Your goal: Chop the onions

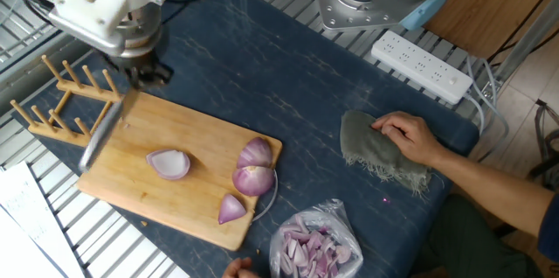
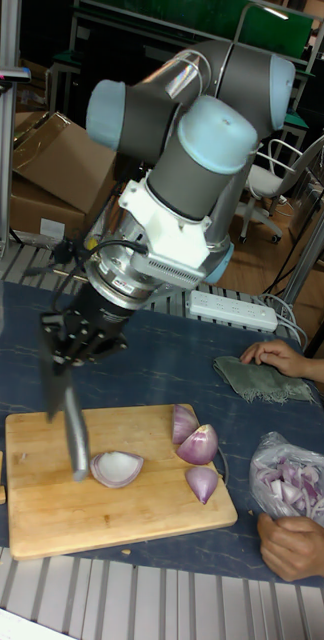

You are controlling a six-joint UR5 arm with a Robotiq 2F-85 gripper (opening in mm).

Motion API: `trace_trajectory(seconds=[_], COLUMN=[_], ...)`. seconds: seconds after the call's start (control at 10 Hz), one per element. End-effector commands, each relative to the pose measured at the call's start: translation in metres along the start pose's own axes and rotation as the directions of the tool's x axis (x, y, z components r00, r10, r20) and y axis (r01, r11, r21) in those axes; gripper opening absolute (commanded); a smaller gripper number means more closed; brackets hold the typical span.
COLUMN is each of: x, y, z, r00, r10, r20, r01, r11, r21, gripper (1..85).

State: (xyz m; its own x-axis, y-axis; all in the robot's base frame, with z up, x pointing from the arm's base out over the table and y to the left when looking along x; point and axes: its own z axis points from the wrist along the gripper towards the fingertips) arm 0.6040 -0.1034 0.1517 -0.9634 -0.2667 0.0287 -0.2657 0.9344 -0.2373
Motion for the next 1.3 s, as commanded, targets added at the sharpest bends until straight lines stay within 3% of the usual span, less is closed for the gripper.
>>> trace_trajectory(seconds=[0.0, 0.2, 0.4, 0.5, 0.6, 0.8, 1.0, 1.1, 1.2], x=[-0.038, -0.047, -0.055, -0.064, -0.067, -0.065, -0.071, -0.071, -0.073], y=[0.025, 0.043, 0.065, 0.067, 0.072, 0.073, 0.095, 0.101, 0.098], z=[0.002, 0.009, 0.011, 0.01, 0.008, 0.014, 0.014, 0.012, 0.013], r00=[0.995, 0.998, 0.994, 0.99, 0.988, 0.991, 0.99, 0.99, 0.989], r10=[0.043, 0.017, 0.026, 0.014, 0.026, 0.048, 0.09, 0.091, 0.094], r20=[0.085, 0.066, 0.102, 0.143, 0.152, 0.123, 0.108, 0.108, 0.113], r01=[-0.033, -0.007, -0.01, 0.005, -0.001, -0.028, -0.06, -0.058, -0.06], r11=[0.994, 0.988, 0.989, 0.991, 0.987, 0.986, 0.965, 0.958, 0.96], r21=[-0.108, -0.151, -0.146, -0.137, -0.16, -0.162, -0.254, -0.281, -0.273], gripper=[1.0, 1.0, 1.0, 1.0, 1.0, 1.0, 1.0, 1.0, 1.0])
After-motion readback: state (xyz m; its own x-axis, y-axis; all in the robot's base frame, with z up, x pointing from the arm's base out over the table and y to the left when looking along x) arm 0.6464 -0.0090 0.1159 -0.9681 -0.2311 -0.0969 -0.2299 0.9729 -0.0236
